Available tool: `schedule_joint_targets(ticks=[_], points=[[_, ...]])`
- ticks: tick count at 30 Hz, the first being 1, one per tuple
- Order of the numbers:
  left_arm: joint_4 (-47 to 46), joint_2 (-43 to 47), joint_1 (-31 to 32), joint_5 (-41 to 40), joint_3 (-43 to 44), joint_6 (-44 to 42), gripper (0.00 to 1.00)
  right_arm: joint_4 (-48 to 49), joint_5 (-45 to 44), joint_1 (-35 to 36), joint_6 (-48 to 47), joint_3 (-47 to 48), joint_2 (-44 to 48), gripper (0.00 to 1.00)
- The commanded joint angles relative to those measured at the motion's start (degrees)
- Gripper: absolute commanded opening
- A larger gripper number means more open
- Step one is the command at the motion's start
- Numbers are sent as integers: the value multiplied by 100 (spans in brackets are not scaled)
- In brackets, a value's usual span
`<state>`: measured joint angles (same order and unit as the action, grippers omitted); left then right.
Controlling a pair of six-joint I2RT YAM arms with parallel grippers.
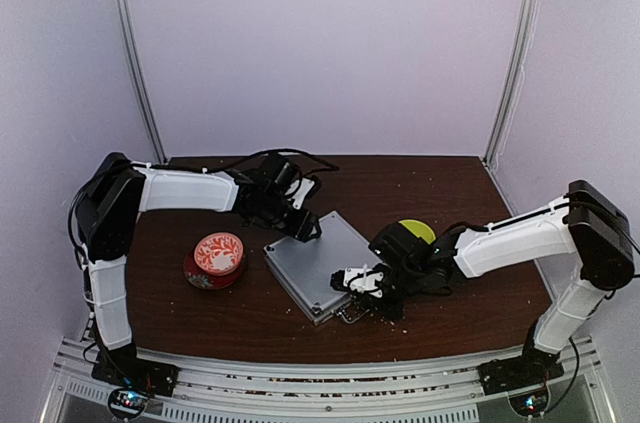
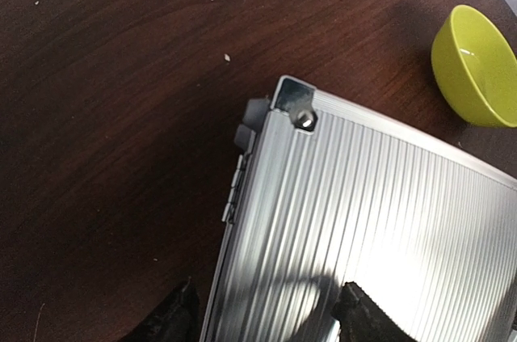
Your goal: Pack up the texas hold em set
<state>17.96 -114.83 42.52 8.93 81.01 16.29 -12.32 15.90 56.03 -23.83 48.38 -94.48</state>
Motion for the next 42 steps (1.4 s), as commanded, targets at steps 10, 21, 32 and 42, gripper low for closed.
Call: schedule_joint_targets(ticks=[10, 21, 32, 42], points=[[109, -185, 8, 145, -77, -148, 58, 337, -567, 37, 89, 66, -180, 0], [107, -181, 16, 167, -55, -168, 58, 354, -599, 37, 155, 71, -158, 0], [470, -47, 2, -153, 321, -327, 58, -252, 17, 29, 210, 264, 206, 0], [1162, 508, 3, -776, 886, -711, 60, -1341, 748, -424, 68, 642, 1101, 0]])
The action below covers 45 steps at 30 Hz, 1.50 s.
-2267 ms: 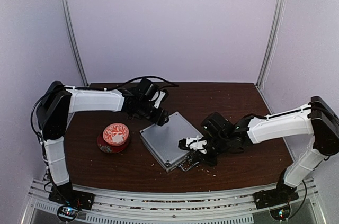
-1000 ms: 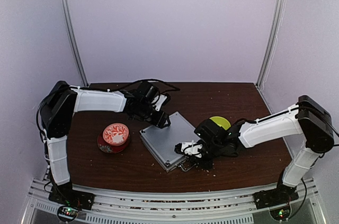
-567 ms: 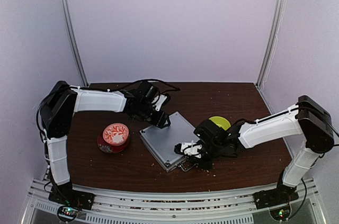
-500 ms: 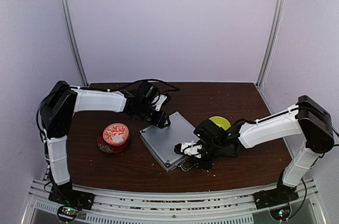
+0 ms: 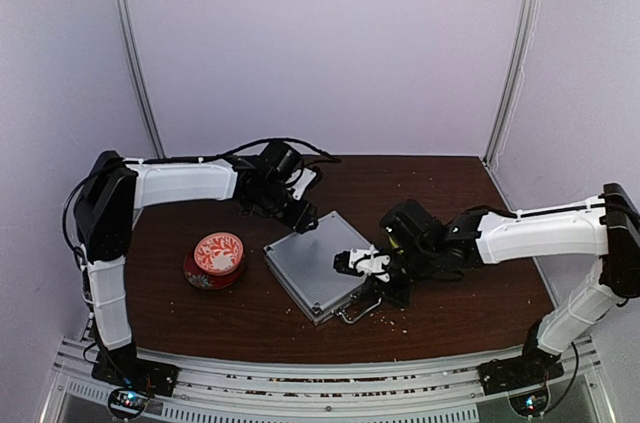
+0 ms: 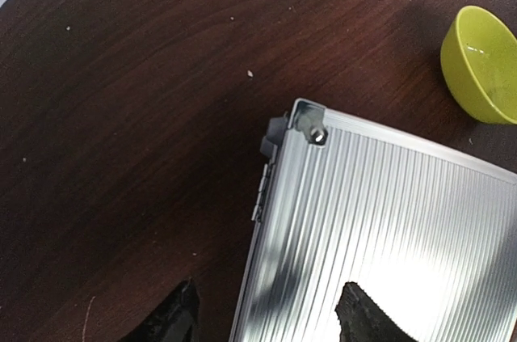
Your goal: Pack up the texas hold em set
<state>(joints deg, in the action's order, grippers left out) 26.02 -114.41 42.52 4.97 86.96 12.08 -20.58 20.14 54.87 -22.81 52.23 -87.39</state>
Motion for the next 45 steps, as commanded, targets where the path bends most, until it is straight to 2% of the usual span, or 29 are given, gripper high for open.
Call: schedule_joint_targets(ticks=[1, 8, 12, 13, 18, 19, 25, 29, 32, 38, 45], points=[[425, 535, 4, -467, 328, -333, 61, -558, 332, -439, -19, 306, 485, 0], [877, 1036, -51, -1074, 462, -781, 64, -471, 243, -1775, 247, 740, 1112, 5], [1026, 1274, -133, -1528, 530, -1010, 66, -202, 22, -2514, 502, 965, 1369, 18], [1028, 1337, -165, -1625, 537, -1051, 67, -95, -23, -2709, 586, 1027, 1425, 27], [898, 1656, -346, -2092, 524, -1081, 72, 682, -1088, -3402, 1657, 1205, 1629, 93], [817, 1742, -378, -2194, 485, -1063, 73, 808, -1366, -3525, 1860, 1270, 1652, 99], [-8, 2381, -454, -2903, -167, -973, 84, 1253, -2601, -4048, 2839, 1494, 1816, 100], [-840, 2865, -501, -3244, -817, -1157, 90, 1360, -3312, -4115, 2947, 1436, 1851, 100], [-1341, 3188, -544, -3579, -1293, -1232, 95, 1439, -3316, -4296, 2953, 1274, 2014, 100], [-1804, 3377, -740, -3765, -1982, -1215, 97, 1476, -2950, -4932, 3167, 902, 2203, 100], [-1713, 3318, -744, -3815, -1981, -1134, 96, 1574, -2845, -5082, 3295, 809, 2189, 100]])
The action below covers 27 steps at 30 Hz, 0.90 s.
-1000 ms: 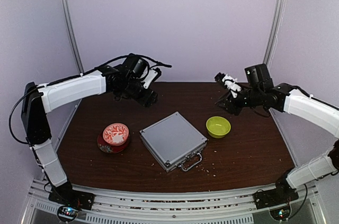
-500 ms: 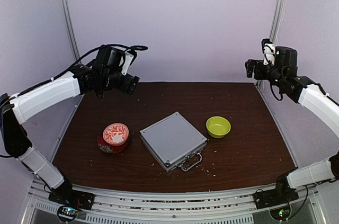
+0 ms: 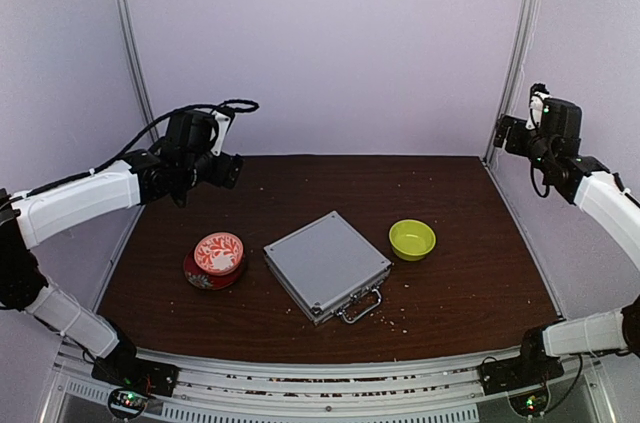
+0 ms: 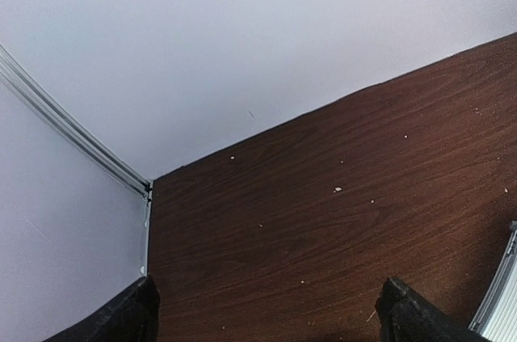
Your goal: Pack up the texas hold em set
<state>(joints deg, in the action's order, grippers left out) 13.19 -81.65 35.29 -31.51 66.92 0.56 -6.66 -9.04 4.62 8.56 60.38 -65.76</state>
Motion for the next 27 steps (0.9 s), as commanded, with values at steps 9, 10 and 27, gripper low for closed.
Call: schedule_joint_targets(ticks=[9, 10, 27], points=[[-502, 220, -20, -182, -29, 54, 96, 194, 329, -67, 127, 46, -160, 100], [-502, 239, -18, -184, -37, 50, 96, 203, 354, -67, 123, 44, -168, 100], [-503, 298, -21, -129, -84, 24, 96, 174, 917, -106, 74, 155, -214, 100]])
